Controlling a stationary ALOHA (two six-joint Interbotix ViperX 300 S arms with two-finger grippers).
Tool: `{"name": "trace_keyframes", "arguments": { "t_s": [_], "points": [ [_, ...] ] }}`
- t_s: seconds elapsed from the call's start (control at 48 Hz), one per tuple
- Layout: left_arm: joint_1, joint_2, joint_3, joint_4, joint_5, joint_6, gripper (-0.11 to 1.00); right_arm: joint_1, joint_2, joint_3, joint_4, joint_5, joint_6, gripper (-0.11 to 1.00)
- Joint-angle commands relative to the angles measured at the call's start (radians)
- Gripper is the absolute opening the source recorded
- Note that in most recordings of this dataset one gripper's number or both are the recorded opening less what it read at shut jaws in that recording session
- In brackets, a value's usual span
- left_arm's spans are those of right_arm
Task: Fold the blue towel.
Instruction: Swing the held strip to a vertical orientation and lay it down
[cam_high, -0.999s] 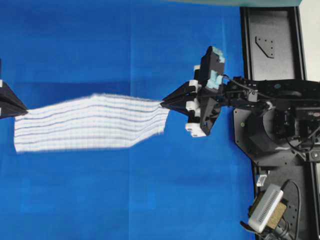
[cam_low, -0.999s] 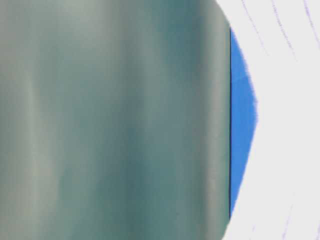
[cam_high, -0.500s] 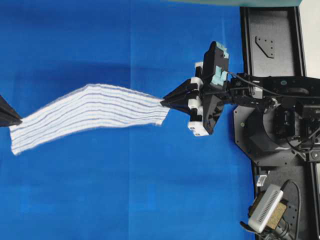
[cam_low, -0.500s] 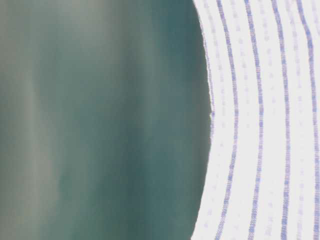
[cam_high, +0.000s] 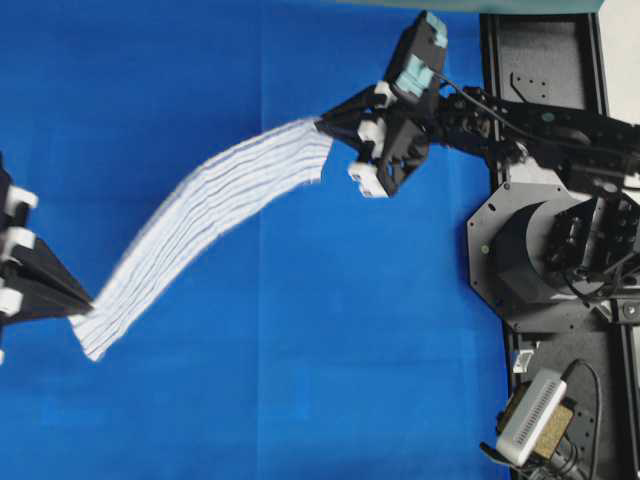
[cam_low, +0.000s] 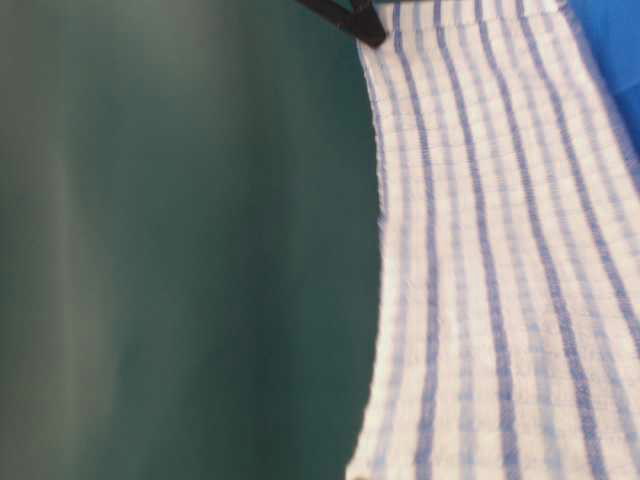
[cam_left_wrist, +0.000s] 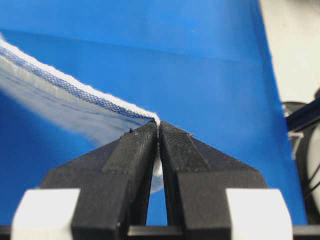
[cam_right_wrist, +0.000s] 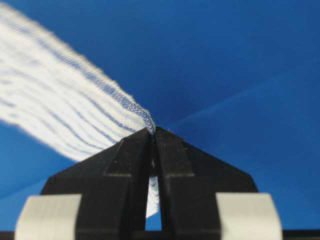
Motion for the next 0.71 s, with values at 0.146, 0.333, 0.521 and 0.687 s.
{"name": "trace_keyframes", "arguments": {
  "t_s": [0.146, 0.333, 0.521, 0.687],
  "points": [
    [-0.031, 0.112, -0.132, -0.002, -0.023, -0.003, 0.03, -0.051, 0.124, -0.138, -0.078, -0.006, 0.000, 0.13],
    [-0.029, 0.199, -0.196, -0.002, -0.084, -0.003, 0.03, -0.087, 0.207, -0.236, -0.133, 0.008, 0.000, 0.13],
    [-0.002, 0.307, -0.272, -0.002, -0.167, -0.003, 0.03, -0.109, 0.238, -0.281, -0.173, 0.032, -0.002, 0.13],
    [0.028, 0.410, -0.365, -0.002, -0.190, -0.003, 0.03, -0.127, 0.222, -0.284, -0.212, 0.063, -0.002, 0.13]
  ]
}}
